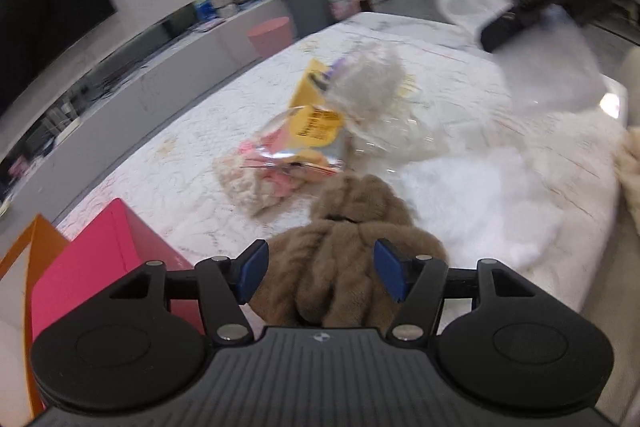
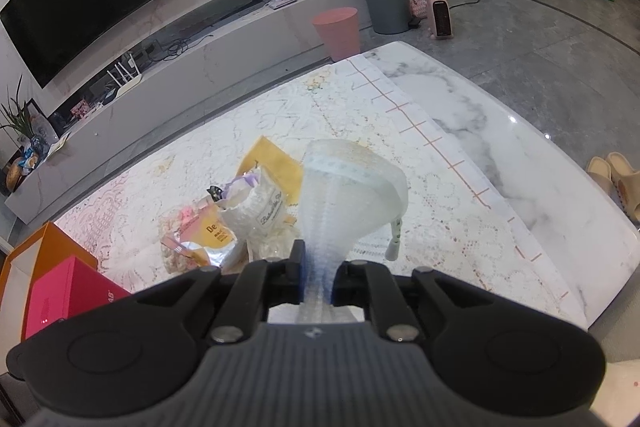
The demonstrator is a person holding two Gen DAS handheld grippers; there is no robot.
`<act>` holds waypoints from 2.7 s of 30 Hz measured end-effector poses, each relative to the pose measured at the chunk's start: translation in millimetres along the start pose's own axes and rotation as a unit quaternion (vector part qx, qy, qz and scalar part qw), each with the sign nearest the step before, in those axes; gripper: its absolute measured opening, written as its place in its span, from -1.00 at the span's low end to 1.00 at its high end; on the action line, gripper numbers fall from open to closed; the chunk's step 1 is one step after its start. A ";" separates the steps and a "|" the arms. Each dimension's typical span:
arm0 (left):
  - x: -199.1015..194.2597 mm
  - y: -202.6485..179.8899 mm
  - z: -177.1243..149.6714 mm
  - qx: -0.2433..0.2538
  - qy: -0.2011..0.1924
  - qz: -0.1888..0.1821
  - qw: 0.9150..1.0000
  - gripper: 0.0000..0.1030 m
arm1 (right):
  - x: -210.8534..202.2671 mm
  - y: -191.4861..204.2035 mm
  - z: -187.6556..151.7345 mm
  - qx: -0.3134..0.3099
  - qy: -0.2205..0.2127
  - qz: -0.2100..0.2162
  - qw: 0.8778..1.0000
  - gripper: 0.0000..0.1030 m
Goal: Organize soft objects
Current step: 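Lift the brown towel with the left tool and carry it toward the orange box, then lower the towel into the box and open the left tool while the right tool holds the mesh bag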
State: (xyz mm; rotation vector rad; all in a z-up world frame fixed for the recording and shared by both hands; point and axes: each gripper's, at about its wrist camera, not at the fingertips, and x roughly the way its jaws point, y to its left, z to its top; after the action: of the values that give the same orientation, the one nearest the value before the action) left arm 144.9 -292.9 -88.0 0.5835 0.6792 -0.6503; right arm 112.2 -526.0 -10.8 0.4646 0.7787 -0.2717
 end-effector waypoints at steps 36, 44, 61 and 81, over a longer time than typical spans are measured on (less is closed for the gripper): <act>-19.4 -19.7 -28.6 -0.033 -0.076 0.029 0.996 -0.47 | 10.1 5.0 -3.4 -0.005 0.019 0.007 1.000 -0.80; -46.6 -3.7 -14.4 -0.059 -0.088 0.009 0.994 -0.47 | 10.7 1.6 -6.7 0.002 0.032 0.037 0.999 -0.94; -138.8 105.8 -14.7 -0.227 -0.154 0.010 0.962 -0.47 | -25.3 25.5 -15.2 0.021 -0.004 0.098 0.995 -0.99; -87.9 280.9 -109.6 -0.339 -0.026 0.180 0.923 -0.47 | -36.6 305.1 -55.0 -0.147 -0.094 0.199 0.964 -0.99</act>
State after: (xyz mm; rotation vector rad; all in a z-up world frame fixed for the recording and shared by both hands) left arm 248.5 -4.7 -18.2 0.0352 0.6745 -0.0610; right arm 175.9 -232.3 73.3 0.2992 0.5132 0.1732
